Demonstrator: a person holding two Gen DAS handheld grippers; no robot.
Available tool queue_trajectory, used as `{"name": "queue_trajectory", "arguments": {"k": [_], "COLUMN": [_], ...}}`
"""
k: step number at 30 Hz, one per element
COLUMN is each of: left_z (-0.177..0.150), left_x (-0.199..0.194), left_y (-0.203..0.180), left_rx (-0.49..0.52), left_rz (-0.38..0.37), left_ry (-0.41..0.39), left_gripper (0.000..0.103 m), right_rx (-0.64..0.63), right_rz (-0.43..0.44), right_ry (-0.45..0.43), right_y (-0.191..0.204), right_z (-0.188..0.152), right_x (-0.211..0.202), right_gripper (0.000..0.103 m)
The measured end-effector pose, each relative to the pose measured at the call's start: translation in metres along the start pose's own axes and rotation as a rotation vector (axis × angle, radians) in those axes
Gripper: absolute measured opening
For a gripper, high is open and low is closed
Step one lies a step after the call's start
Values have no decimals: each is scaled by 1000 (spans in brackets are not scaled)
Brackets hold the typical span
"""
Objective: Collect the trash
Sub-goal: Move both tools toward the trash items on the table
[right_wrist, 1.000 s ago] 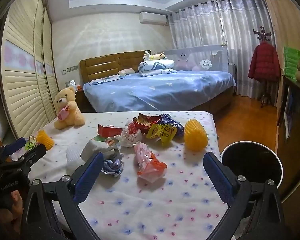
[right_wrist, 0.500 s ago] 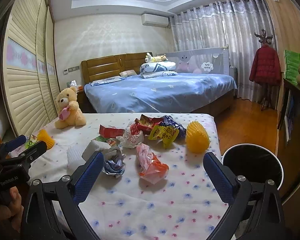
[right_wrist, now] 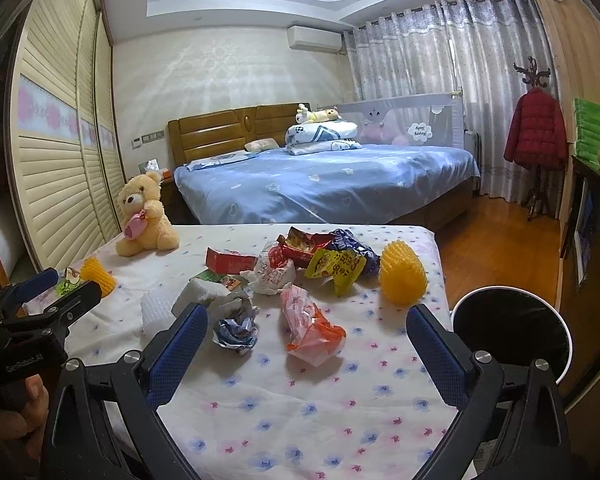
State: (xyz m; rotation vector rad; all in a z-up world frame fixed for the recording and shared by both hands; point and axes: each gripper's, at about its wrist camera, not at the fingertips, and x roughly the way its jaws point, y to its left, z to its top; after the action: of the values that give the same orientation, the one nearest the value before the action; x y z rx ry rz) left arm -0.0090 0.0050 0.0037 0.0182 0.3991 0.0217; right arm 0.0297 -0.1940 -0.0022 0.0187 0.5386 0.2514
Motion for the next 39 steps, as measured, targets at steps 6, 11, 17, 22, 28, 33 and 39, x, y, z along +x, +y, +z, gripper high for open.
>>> {"name": "queue_trajectory", "arguments": {"k": [6,11,17,22,28,33,39], "left_z": [-1,-2,-3,-3,-3,-3,-5], "left_x": [0,0,-1,-1,0,1,6], "left_y": [-1,-2,-3,-3,-3,-3,-2], "left_rx": [2,4,4,5,5,9,4], "left_rz": [0,-1,-1,-2,-3,2,0], "left_ry": [3,6,10,12,14,17,30], "left_gripper": [102,102,102,102,102,102,102], "right_rx": [4,8,9,10,12,14,23], "right_rz": [3,7,9,12,13,13,12], "right_ry": [5,10,14,17,21,29,51], "right_y": [1,1,1,0,0,1,-1], "right_z": [-1,-3,-4,-4,-5,-5,-7], "right_x": [1,2,3,3,4,4,9], "right_gripper": [100,100,100,100,100,100,100]}}
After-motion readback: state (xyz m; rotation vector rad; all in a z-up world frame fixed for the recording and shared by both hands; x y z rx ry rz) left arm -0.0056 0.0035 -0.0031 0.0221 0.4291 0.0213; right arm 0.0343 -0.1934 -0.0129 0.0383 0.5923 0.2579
